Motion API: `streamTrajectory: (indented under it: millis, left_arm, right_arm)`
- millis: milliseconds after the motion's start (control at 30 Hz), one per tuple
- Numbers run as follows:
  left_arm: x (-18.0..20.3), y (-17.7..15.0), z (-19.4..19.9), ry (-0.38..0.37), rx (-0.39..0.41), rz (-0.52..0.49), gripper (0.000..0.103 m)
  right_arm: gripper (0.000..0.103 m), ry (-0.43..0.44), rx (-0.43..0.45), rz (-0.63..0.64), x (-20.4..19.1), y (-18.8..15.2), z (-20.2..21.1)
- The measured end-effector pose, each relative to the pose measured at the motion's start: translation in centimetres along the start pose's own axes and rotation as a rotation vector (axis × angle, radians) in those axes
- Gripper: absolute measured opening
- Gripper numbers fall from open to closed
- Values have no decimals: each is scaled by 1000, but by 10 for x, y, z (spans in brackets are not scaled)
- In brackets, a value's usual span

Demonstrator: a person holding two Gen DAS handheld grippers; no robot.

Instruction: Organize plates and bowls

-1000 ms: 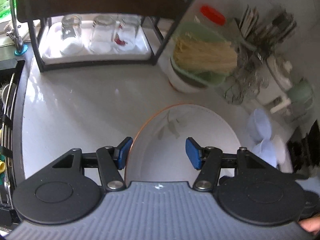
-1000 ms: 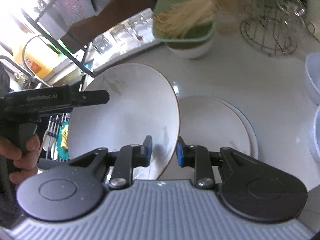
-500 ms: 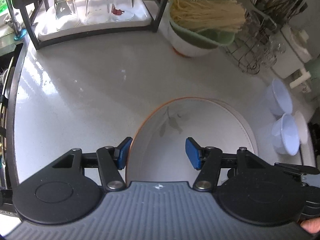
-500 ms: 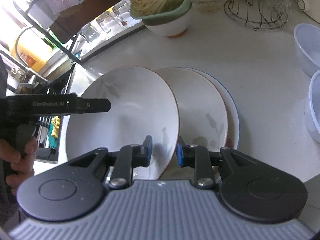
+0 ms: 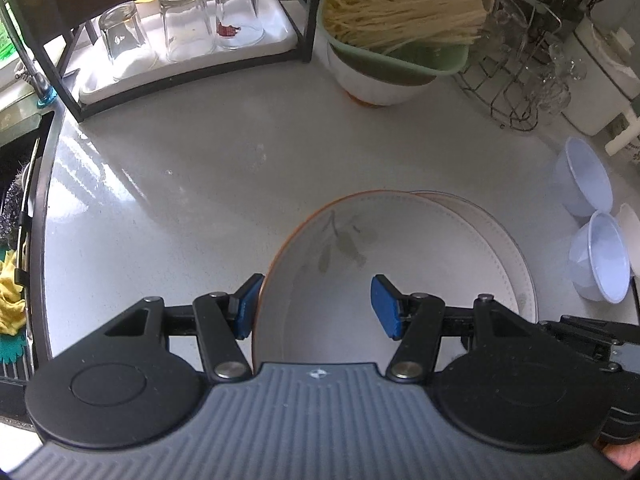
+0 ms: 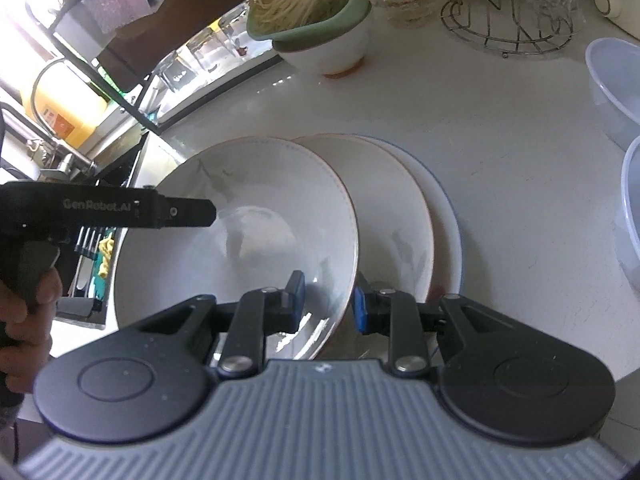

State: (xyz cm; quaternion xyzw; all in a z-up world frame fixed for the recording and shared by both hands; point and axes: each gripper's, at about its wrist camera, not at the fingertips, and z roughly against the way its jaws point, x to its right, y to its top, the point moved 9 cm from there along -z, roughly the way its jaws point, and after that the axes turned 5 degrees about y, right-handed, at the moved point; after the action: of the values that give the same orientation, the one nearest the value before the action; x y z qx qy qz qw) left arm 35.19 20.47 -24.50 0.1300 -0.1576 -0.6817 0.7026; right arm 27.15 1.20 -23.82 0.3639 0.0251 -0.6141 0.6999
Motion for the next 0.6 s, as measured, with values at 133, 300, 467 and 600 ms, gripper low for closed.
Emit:
streamTrajectory:
  millis: [133,300,467,600]
  left_arm:
    - [7,-1,-5,13,-20,-8,63]
    - [11,-1,-8,37,-25,-17,63]
    - [11,2,-1,15,10,19,63]
    - [13,5,10,2,42,47,63]
  right_arm:
    - [28,-27,4,8,7,0,-1]
    - [28,-27,19,7,11,3,1]
    - [28,-76,26,26,13,8,5]
    - [27,-98,28,28,15,11,13]
